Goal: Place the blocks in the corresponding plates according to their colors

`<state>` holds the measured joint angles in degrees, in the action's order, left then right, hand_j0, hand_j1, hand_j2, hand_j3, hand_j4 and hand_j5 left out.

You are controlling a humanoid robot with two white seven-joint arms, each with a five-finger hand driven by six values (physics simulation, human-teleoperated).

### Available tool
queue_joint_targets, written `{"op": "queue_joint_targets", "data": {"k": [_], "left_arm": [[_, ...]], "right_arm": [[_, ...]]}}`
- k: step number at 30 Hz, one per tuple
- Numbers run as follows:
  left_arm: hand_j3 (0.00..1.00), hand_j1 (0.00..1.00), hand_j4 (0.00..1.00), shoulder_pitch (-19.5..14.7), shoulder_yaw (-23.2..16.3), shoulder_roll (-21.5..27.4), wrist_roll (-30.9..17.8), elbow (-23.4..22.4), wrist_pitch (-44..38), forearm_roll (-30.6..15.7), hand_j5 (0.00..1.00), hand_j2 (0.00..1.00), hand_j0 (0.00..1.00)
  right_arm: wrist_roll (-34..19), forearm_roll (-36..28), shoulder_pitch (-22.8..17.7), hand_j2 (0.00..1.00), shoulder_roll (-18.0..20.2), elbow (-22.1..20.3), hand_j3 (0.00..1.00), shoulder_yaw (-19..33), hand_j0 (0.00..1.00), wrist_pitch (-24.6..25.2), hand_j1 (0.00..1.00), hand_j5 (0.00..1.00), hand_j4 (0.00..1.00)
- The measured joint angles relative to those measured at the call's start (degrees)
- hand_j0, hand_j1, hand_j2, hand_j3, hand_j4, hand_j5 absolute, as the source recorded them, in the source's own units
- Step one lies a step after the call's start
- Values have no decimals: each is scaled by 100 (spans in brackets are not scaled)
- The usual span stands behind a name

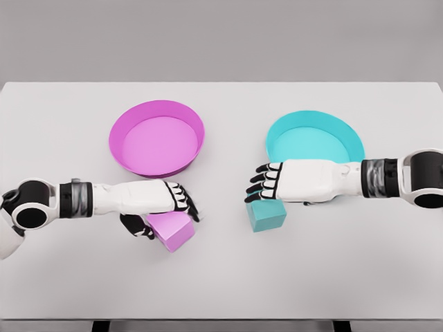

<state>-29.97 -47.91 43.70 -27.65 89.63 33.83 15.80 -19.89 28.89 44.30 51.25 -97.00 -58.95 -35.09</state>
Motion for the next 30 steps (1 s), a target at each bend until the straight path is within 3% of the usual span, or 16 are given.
{"op": "queue_joint_targets", "data": {"k": [8, 22, 30], "left_arm": [[54, 54, 54, -307, -39, 32, -28, 30, 106, 279, 54, 54, 54], [54, 54, 54, -738, 13, 340, -56, 10, 129, -320, 54, 54, 54], [53, 53, 53, -1011, 276, 330, -36, -729, 131, -441, 53, 53, 53]], "right_arm": [[0, -8, 9, 100, -86, -79, 100, 2, 100, 0, 100, 100, 100], [-194, 84, -35, 100, -263, -64, 100, -15, 100, -1, 100, 100, 100], [-219, 290, -35, 99, -402, -23, 99, -15, 99, -1, 99, 99, 99]]}}
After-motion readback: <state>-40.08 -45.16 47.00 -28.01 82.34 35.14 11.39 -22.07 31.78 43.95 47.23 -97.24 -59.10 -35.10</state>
